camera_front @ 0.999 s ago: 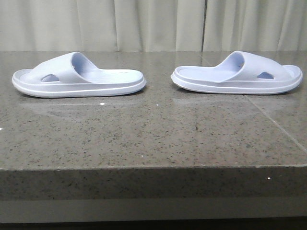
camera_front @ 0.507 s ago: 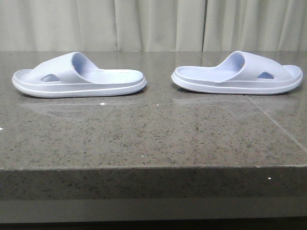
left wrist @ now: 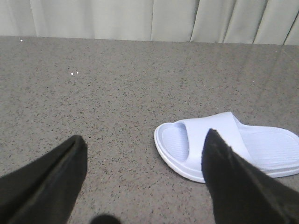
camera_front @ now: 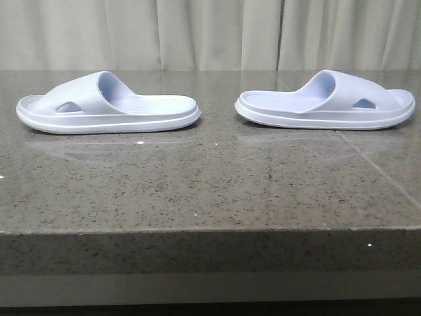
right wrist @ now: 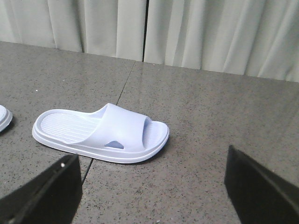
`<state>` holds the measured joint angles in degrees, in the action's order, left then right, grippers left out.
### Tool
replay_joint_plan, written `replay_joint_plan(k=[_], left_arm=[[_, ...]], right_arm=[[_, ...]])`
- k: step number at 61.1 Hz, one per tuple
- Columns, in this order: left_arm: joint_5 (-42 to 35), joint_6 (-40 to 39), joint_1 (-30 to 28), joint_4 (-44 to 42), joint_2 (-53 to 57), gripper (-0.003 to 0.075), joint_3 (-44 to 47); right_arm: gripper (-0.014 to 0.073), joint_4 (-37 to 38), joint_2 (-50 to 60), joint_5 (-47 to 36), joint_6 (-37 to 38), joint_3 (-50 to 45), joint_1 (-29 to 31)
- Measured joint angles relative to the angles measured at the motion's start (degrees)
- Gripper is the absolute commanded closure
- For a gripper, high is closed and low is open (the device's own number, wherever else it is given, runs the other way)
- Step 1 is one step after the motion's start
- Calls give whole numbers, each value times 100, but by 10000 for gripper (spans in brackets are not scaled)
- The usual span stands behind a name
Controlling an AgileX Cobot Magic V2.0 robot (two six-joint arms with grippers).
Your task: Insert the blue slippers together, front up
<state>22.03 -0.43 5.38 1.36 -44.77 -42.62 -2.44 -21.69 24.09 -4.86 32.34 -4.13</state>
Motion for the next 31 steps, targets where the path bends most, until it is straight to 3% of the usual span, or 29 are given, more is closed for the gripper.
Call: replay_joint_plan(k=[14, 20, 31], left_arm=[[-79, -8, -637, 964, -1687, 226, -958], [259, 75, -1069, 1439, -2281, 227, -1398], [1758, 1743, -1537, 3323, -3483, 227, -2272]], right_arm=[[-48, 0, 0, 22, 0, 0, 0], [-48, 0, 0, 22, 0, 0, 0], [-48, -34, 0, 22, 0, 0, 0]])
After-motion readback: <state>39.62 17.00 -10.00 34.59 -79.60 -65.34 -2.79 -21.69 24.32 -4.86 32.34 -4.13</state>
